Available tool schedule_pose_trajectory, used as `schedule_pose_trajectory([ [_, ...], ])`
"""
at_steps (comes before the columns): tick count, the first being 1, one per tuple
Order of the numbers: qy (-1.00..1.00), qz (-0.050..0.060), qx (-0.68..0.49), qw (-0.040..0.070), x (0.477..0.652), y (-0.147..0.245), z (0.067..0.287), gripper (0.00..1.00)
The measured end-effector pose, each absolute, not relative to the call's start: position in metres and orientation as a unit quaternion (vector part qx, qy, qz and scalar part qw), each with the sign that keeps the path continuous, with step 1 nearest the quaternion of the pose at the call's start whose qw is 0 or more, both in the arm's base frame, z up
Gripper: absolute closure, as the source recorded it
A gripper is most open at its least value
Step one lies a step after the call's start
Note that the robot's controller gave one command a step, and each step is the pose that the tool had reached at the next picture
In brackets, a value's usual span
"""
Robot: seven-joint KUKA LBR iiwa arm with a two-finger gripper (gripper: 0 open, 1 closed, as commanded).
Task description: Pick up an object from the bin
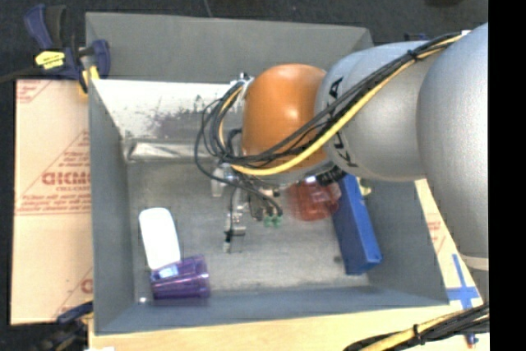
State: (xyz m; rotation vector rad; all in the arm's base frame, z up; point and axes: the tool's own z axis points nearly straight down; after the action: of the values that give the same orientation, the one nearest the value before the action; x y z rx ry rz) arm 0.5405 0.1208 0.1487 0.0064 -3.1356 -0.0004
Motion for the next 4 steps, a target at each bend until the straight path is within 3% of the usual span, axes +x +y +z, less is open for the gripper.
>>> schedule_pose_trajectory([
  [1,-1.0,-0.001,0.0,-0.001,0.543,0.12,0.153,0.0],
  [2,-0.999,-0.001,0.032,-0.007,0.476,0.185,0.072,0.0],
  [3,-1.0,-0.001,0.031,-0.001,0.488,0.172,0.088,0.0],
  [4,-1.0,0.001,-0.009,-0.002,0.477,0.202,0.099,0.0],
])
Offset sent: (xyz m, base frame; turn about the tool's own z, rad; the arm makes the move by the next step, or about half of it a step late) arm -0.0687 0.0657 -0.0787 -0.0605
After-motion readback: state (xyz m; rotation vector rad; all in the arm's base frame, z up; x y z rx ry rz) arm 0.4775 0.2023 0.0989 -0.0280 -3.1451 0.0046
